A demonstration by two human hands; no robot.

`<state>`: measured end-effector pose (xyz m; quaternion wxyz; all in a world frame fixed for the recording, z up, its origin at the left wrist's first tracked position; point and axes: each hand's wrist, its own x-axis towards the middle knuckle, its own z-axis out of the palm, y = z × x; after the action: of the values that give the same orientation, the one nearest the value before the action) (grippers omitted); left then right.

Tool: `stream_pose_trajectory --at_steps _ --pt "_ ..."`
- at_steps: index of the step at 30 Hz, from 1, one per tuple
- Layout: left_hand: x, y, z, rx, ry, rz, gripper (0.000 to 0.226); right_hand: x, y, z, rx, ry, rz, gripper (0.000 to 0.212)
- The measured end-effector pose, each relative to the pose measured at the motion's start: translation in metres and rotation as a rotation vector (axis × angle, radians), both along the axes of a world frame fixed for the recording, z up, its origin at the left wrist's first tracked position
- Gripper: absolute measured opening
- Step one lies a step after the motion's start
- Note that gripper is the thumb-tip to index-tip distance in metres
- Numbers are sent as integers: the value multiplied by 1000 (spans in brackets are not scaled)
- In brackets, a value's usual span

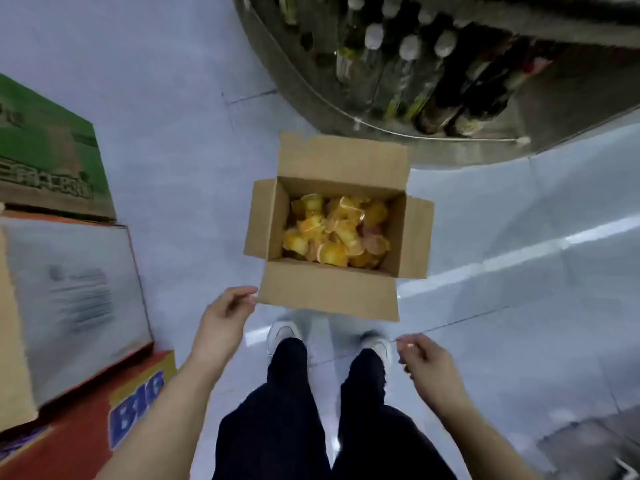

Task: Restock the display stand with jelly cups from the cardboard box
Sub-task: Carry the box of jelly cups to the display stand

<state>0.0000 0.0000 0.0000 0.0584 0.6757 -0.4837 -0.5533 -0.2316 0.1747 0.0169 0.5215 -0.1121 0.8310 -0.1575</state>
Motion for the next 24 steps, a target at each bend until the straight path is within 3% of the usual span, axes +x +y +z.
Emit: stream_pose_trajectory --at_steps 3,6,10,13,15,17,24 --pt "-26 -45 -57 -131 37 -17 21 -30 -53 -68 -133 159 -98 17" --pt "-44 -86 -112 -254 22 -4 21 -52 -99 -119 -267 314 -118 37" --pt "-57 -114 -158 -244 -5 -95 31 -60 -123 -157 -399 613 -64 45" --pt "-66 -108 -179 -244 -150 -249 27 -60 -116 -178 -285 576 -89 50" --pt "-70 -104 -180 -302 -327 -293 20 -64 -113 -186 -107 505 -22 31" --pt "-74 -105 -175 -344 -386 -339 20 -70 -114 -187 -92 514 22 21" --pt "-76 -86 -85 -398 -346 -391 15 -63 -76 -112 -137 510 -67 30"
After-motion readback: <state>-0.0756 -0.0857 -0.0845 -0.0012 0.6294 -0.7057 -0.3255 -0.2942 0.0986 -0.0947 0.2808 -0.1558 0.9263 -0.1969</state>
